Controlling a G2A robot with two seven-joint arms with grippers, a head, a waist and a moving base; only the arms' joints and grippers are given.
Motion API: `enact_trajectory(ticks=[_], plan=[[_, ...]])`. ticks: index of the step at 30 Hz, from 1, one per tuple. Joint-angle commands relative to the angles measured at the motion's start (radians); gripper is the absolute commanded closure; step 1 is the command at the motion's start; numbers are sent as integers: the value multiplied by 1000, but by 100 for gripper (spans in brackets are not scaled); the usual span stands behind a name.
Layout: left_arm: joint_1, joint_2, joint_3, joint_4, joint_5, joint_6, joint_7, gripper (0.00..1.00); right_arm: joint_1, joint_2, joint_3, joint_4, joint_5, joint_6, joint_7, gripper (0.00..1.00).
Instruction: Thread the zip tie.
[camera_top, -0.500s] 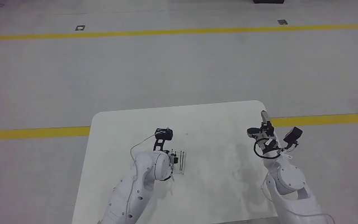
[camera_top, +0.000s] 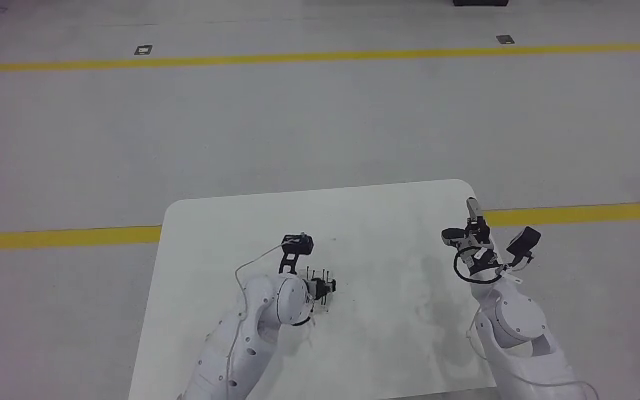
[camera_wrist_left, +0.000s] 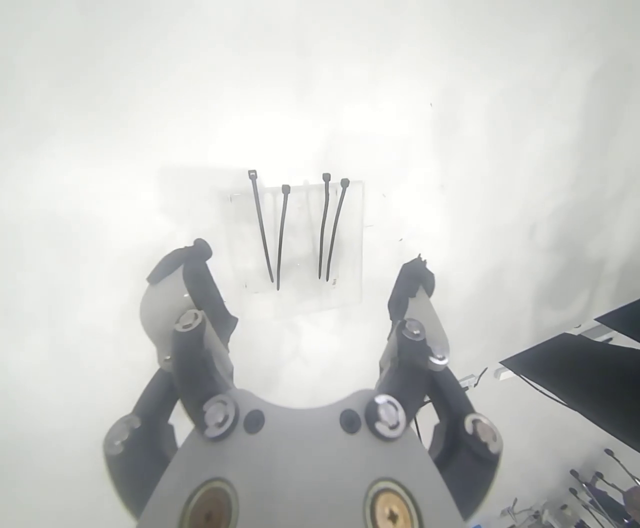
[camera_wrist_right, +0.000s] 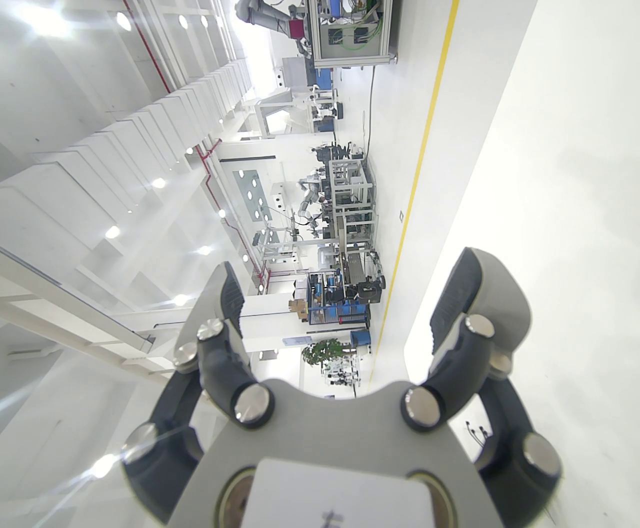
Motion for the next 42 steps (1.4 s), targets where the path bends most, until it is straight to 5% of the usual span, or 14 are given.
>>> enact_trajectory(ticks=[1, 15, 25, 42], plan=[[-4, 2, 0, 4, -4, 0, 0, 63, 0, 0, 0, 0, 0, 0, 0, 0], [-23, 11, -2, 27, -9, 6, 1, 78, 0, 0, 0, 0, 0, 0, 0, 0], [-43, 8, 19, 86, 7, 6, 33, 91, 0, 0, 0, 0, 0, 0, 0, 0], [-64, -3, 34, 132, 44, 6, 42, 89, 0, 0, 0, 0, 0, 0, 0, 0]])
